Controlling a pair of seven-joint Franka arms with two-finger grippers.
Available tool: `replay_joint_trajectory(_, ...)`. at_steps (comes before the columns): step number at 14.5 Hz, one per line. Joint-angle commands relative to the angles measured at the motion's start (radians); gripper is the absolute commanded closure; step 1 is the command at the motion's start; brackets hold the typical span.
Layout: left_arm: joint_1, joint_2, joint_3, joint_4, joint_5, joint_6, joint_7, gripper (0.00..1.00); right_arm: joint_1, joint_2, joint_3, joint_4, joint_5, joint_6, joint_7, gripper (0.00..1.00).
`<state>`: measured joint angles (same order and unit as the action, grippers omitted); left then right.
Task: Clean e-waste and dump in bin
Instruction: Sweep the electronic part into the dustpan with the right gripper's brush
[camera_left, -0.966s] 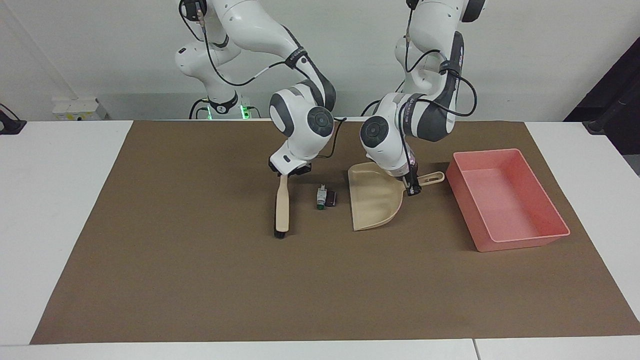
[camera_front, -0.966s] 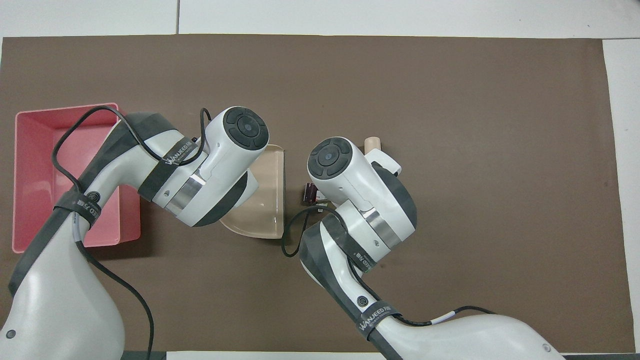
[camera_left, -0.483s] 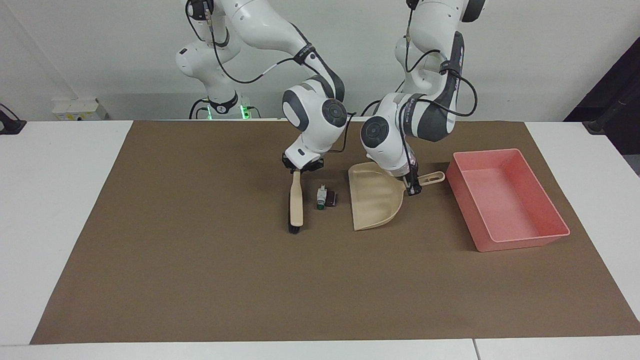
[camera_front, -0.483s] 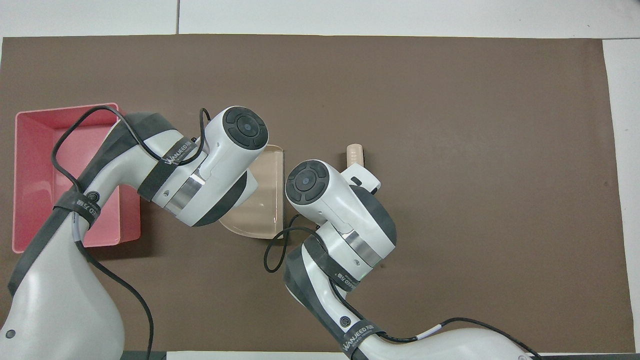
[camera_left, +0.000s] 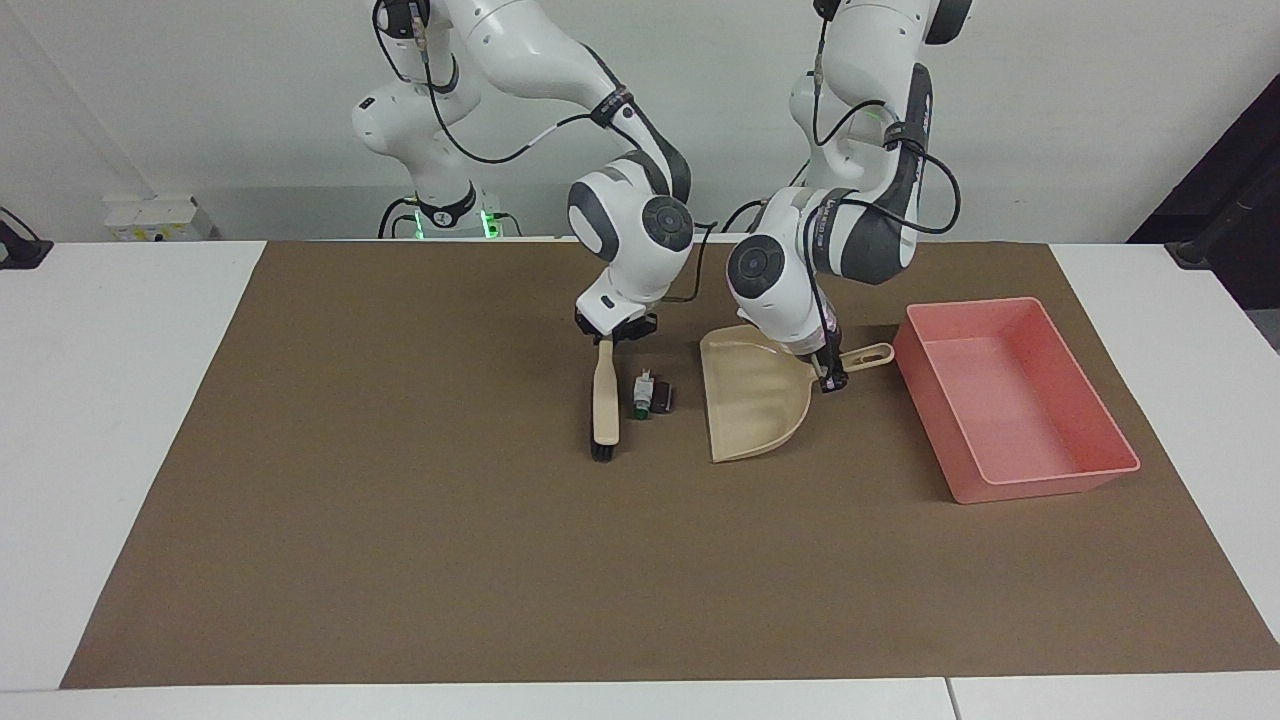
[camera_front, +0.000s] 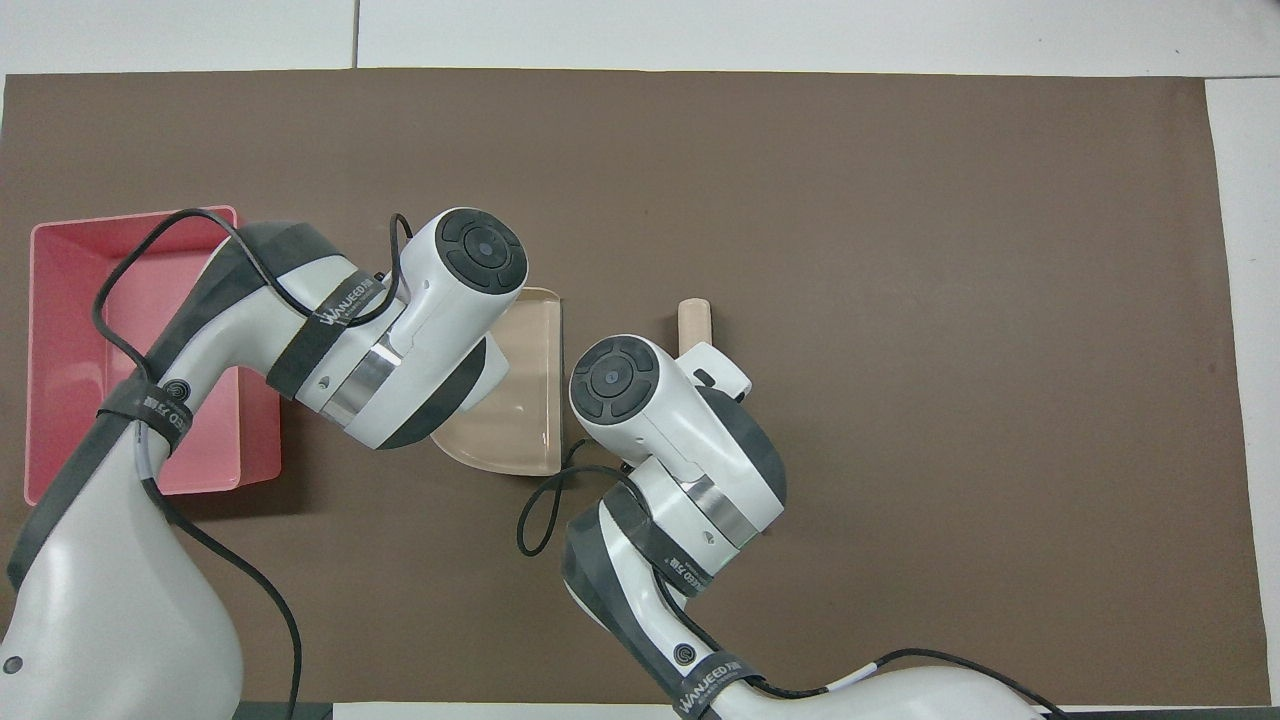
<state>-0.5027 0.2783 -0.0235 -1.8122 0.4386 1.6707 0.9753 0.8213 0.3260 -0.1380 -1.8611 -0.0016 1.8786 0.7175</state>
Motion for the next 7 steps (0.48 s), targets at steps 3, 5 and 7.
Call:
replay_joint_trajectory(3, 0.001, 0.002, 0.002, 0.010, 0.009, -0.025, -0.003, 1.00, 0.001, -0.021, 0.011, -0.030, 0.028, 0.037, 0.014, 1.00)
replay_joint_trajectory(5, -0.005, -0.005, 0.001, -0.004, 0.009, -0.020, -0.006, 1.00, 0.001, -0.019, 0.021, -0.027, 0.029, 0.037, 0.014, 1.00)
replay_joint_trajectory(7, -0.008, -0.005, 0.001, -0.004, 0.008, -0.016, -0.007, 1.00, 0.001, -0.018, 0.037, -0.024, 0.031, 0.043, 0.016, 1.00)
